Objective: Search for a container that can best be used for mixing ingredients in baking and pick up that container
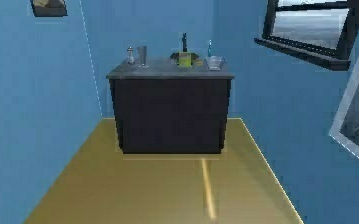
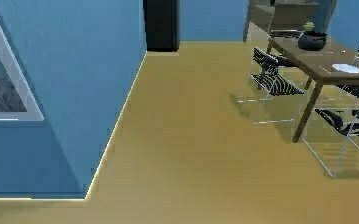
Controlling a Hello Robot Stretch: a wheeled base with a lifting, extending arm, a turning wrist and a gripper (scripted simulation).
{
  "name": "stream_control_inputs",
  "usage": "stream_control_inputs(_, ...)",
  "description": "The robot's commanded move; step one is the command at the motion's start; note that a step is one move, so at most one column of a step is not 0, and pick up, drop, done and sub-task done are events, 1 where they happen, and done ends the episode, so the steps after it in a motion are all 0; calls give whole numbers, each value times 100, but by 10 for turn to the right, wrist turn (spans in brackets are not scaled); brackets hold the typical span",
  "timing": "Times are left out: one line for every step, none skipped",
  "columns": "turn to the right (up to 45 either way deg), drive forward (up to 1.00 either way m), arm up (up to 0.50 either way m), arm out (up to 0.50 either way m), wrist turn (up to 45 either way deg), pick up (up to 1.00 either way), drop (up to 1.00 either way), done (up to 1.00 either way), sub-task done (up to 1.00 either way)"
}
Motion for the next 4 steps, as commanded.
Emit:
stream_control_inputs(0, 100, 0, 0, 0, 0, 0, 0, 0)
stream_control_inputs(0, 35, 0, 0, 0, 0, 0, 0, 0)
stream_control_inputs(-450, 0, 0, 0, 0, 0, 0, 0, 0)
stream_control_inputs(-150, 0, 0, 0, 0, 0, 0, 0, 0)
